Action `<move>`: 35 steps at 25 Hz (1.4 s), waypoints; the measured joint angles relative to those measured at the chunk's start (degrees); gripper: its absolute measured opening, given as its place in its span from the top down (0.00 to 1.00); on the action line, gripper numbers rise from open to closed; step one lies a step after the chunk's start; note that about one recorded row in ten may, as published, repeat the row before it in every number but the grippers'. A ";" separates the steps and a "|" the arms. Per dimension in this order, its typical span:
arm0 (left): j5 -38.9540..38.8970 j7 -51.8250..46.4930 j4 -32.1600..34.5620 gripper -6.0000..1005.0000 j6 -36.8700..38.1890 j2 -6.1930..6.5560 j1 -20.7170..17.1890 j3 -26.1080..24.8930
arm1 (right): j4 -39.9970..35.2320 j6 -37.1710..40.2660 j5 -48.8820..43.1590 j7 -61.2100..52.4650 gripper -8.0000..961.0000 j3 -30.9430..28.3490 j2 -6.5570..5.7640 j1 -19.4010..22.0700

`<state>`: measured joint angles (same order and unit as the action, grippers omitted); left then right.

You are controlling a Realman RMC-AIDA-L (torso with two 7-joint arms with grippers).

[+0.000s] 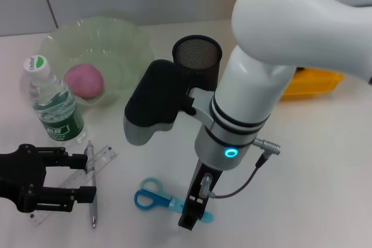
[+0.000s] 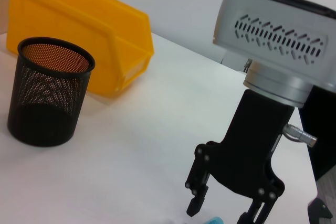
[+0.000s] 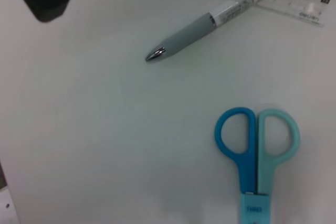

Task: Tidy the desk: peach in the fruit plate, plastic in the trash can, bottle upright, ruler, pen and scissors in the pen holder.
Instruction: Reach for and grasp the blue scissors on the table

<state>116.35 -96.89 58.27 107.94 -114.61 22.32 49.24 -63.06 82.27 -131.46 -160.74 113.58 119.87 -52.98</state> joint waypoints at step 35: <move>0.01 0.00 -0.05 0.25 1.21 0.63 -0.91 -0.47 | -0.45 -3.68 -1.80 -6.78 0.40 6.23 0.01 -0.59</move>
<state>116.36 -96.89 58.22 109.15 -113.97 21.41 48.78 -63.51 78.60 -133.27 -167.53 119.80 119.88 -53.58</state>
